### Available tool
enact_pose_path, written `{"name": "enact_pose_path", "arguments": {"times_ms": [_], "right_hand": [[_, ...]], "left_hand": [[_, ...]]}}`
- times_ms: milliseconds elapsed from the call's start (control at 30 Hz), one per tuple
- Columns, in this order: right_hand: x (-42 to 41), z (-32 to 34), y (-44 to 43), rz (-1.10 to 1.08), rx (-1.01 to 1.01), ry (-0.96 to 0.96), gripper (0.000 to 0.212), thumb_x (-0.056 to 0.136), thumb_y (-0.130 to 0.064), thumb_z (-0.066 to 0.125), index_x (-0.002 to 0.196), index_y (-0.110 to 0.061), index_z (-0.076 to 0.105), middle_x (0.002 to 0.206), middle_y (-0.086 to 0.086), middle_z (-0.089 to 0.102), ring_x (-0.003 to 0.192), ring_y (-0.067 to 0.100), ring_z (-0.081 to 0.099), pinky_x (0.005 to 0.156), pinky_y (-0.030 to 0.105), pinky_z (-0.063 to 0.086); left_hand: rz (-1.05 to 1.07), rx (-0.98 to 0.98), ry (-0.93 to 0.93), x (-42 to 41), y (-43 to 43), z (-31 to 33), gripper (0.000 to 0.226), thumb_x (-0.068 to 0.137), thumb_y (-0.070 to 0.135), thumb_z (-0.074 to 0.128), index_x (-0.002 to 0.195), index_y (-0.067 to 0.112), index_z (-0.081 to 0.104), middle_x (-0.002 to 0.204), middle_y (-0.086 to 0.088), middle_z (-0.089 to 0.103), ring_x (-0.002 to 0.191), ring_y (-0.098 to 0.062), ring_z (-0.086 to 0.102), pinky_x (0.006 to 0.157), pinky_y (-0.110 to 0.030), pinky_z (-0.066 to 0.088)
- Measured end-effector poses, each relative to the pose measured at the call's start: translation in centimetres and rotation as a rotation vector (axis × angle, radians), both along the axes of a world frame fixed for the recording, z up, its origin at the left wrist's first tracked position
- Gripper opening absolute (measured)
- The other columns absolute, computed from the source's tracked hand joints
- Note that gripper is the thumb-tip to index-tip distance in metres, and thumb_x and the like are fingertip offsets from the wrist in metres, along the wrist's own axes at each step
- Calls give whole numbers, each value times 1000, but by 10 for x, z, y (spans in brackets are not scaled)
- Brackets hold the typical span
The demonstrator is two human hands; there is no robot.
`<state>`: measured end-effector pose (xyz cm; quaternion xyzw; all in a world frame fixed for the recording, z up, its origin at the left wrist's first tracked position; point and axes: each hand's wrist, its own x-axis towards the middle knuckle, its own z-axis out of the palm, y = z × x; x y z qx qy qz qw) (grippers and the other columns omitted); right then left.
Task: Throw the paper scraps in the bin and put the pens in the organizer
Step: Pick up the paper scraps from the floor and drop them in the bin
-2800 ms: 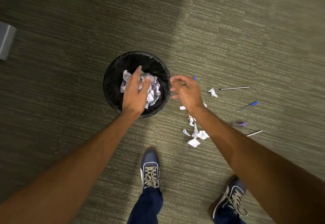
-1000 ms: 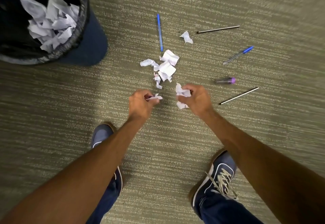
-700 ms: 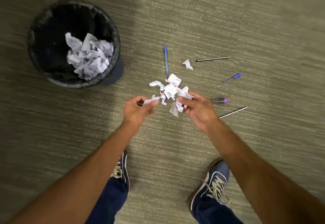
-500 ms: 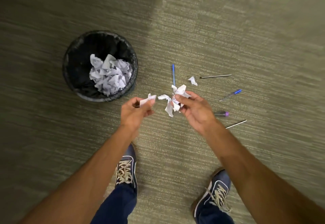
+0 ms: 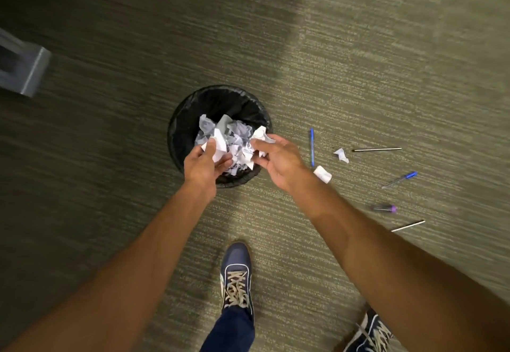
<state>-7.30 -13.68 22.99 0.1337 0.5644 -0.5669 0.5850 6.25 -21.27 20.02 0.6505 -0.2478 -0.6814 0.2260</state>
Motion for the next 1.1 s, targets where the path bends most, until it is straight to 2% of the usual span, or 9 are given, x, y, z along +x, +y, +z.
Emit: {"name": "enact_pose_path", "arguments": {"times_ms": [100,233,400,500,600,733,833,933,1100], "right_hand": [[9,-12,-25,-2,86,-25,49,88,11,66,132,-3,49,95,6,60,81,15,63,73,30,60],[16,-28,-46,47,163,-17,39,92,6,63,130,3,53,116,16,62,104,29,65,96,42,56],[19,-34,-59,129,163,-13,33,97,1,56,130,2,55,144,24,47,132,42,50,96,47,56],[16,-35,-62,143,159,-41,17,102,-3,48,116,-1,58,147,26,43,134,44,46,94,51,56],[11,-36,-61,100,154,-47,26,103,-3,42,125,2,55,144,21,47,133,42,47,96,59,53],[1,-30,-49,85,118,11,33,99,8,42,127,4,59,125,19,62,118,30,59,88,41,57],[-8,-19,-30,127,66,96,35,99,8,42,121,-4,66,130,11,64,112,21,62,99,37,54],[-23,-7,-3,132,16,231,34,99,4,43,115,-6,70,122,5,70,108,19,68,85,31,58],[-61,-9,71,123,69,558,36,88,12,55,99,-17,72,114,3,72,103,22,68,93,38,57]], "left_hand": [[51,71,-60,1,-22,-13,24,105,24,54,118,5,62,87,-15,73,68,-21,73,61,-28,64],[126,155,-67,2,-39,-28,35,110,25,41,130,0,55,86,-17,71,71,-23,71,60,-28,63],[155,205,-87,2,-51,-39,42,110,31,39,98,-3,60,129,-25,67,111,-31,70,99,-37,57],[139,177,-93,2,-57,-39,37,107,37,46,99,4,60,119,-19,70,90,-24,70,88,-34,60],[1,30,-197,1,-55,-38,39,103,44,51,117,8,59,103,-13,68,82,-19,68,69,-31,62],[-323,-308,-357,-4,-35,-25,32,98,51,52,107,20,58,106,-3,66,107,-26,66,98,-51,55],[-435,-537,-366,-11,-9,-5,32,99,48,51,111,20,59,102,3,66,94,-12,65,92,-45,58],[-578,-731,-402,-16,18,11,38,102,42,48,121,10,59,113,-8,67,100,-21,65,90,-46,56],[-842,-798,-437,-25,68,19,40,99,36,52,129,10,53,130,-10,55,108,-19,60,89,-52,57]]}}
